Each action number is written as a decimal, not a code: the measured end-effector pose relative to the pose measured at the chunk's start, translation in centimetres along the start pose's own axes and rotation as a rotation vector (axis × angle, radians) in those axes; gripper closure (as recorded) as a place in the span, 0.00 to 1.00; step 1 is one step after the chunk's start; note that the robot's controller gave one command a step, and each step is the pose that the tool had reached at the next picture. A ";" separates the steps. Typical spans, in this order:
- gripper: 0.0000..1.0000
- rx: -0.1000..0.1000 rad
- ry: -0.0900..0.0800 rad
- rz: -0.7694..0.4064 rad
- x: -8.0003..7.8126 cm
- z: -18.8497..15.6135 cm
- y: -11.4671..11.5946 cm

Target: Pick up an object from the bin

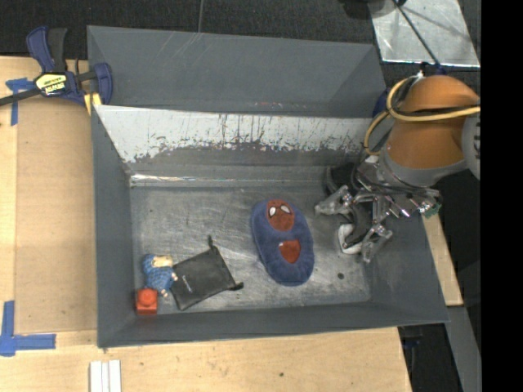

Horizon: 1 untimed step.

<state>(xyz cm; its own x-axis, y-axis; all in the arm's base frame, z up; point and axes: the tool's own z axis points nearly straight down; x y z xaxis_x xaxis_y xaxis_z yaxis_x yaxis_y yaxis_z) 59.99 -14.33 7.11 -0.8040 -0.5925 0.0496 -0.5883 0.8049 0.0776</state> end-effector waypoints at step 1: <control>1.00 0.003 0.003 0.000 0.2 0.1 -0.2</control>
Offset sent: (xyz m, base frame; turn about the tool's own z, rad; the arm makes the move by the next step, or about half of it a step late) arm 0.0000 0.0000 0.0000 0.0000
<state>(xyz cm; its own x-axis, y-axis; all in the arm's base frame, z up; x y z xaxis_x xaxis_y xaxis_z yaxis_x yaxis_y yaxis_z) 59.91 -14.59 7.02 -0.8040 -0.5923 0.0529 -0.5882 0.8052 0.0748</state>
